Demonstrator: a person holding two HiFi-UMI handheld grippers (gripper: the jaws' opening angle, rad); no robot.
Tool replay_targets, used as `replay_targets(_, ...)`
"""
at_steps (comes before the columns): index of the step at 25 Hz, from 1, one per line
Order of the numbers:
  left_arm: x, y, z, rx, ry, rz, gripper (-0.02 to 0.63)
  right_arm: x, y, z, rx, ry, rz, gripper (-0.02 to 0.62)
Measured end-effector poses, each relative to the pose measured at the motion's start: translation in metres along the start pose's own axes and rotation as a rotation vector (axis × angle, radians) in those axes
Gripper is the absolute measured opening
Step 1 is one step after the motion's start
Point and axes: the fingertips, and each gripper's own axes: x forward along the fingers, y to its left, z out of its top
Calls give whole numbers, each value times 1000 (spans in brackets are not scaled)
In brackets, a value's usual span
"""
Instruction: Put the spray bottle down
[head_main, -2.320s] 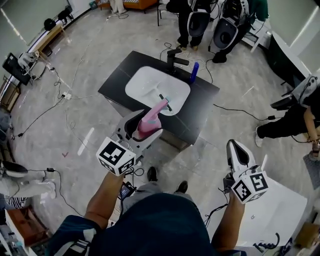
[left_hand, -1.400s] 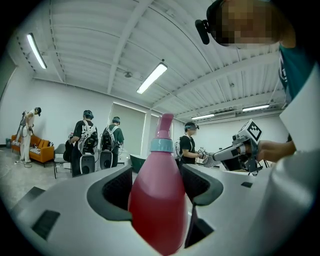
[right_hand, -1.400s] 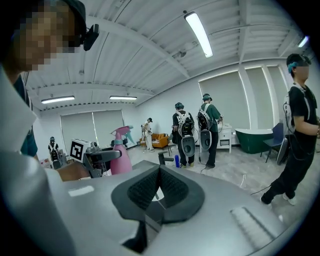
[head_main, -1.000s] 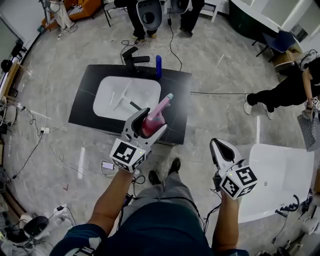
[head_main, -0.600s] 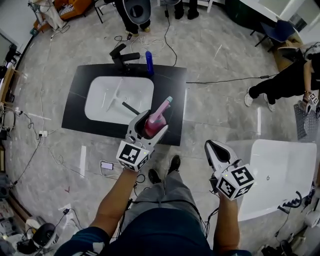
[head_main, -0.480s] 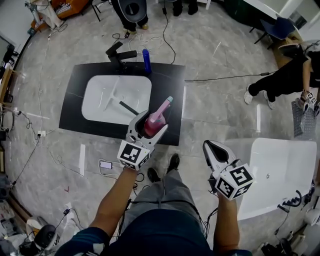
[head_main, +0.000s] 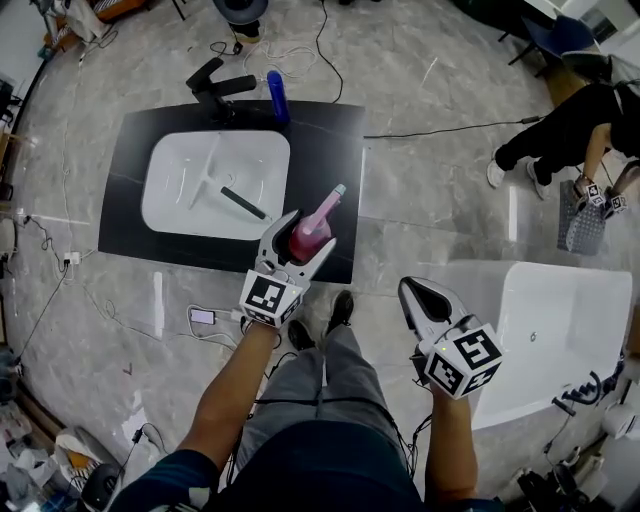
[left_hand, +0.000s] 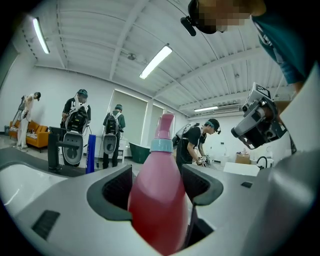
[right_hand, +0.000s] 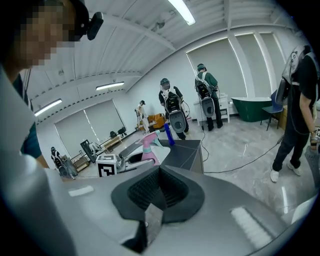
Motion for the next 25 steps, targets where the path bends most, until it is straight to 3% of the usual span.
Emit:
replay_targets(11, 18, 7, -48, -15, 8, 34, 314, 16, -22, -23, 28, 45, -4, 11)
replay_targets(19, 19, 5, -55, -10, -28, 32, 314, 28, -30, -31, 40, 55, 4, 11)
replay_targets(25, 14, -1, -58, 15, -5, 20, 314, 31, -26, -26, 36, 49, 13, 11)
